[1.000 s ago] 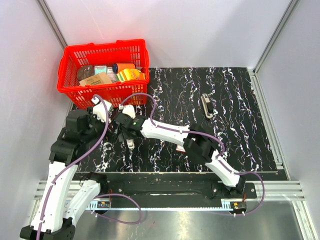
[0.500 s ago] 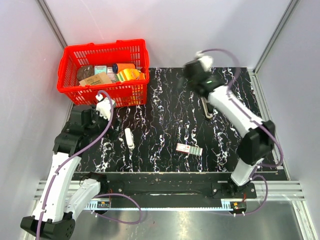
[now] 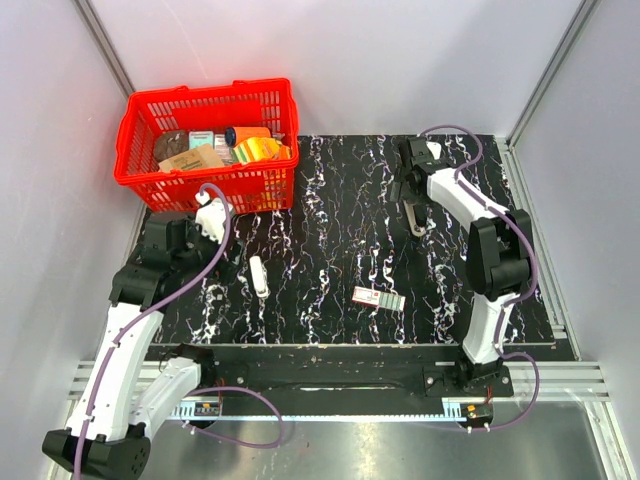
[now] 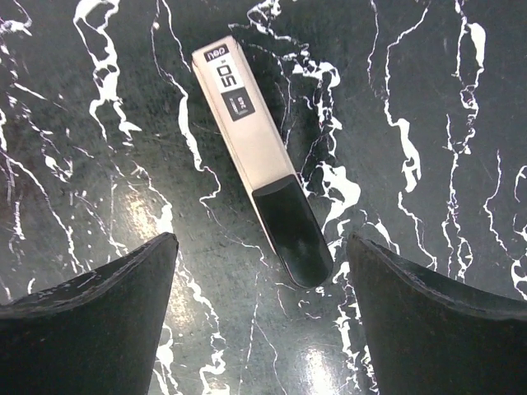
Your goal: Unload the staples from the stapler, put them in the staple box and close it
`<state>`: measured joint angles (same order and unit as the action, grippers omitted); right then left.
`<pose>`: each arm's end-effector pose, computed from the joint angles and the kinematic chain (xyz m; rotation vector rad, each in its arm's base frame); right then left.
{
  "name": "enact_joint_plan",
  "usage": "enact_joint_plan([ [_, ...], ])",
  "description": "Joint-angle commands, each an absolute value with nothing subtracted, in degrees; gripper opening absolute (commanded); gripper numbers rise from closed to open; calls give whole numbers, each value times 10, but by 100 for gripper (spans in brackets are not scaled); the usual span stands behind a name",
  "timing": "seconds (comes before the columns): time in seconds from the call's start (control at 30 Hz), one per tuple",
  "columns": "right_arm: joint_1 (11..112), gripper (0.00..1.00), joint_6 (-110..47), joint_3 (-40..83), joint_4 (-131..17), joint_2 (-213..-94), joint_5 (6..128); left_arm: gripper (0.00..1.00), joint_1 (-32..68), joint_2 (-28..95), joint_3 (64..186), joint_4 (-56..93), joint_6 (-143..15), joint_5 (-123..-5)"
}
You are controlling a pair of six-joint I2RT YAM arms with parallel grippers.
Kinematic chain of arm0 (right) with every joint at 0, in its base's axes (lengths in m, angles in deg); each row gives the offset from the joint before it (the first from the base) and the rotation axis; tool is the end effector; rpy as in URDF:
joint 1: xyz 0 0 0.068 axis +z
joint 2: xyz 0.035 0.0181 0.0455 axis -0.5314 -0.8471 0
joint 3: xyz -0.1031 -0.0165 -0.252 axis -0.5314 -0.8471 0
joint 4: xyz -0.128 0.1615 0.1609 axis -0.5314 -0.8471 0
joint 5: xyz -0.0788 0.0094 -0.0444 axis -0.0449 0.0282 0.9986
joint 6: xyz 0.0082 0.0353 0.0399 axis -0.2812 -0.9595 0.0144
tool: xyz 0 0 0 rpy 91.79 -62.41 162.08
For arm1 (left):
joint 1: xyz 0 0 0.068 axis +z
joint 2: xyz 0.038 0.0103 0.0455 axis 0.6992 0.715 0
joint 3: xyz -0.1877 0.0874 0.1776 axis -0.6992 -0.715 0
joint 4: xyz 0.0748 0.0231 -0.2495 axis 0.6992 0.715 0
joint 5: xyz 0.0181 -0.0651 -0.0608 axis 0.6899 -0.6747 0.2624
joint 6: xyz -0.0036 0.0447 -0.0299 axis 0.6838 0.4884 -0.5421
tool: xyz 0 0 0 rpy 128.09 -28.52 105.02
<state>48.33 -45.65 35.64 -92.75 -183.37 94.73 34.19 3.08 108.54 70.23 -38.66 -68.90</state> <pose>0.4079 0.1058 0.2377 0.2349 2.4799 -0.1949 0.1450 -0.0341 0.3346 0.5918 2.1700 -0.2204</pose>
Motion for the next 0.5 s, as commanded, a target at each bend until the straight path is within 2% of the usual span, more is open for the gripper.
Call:
enact_joint_plan([
  [0.0,484,88,-443,353,-920,-1833,952,99,343,20,1083,688,-381,-686],
  [0.23,484,81,-421,354,-919,-1855,1018,99,344,14,1092,692,-376,-693],
  [0.47,484,73,-438,354,-914,-1885,986,99,344,22,1108,707,-368,-680],
])
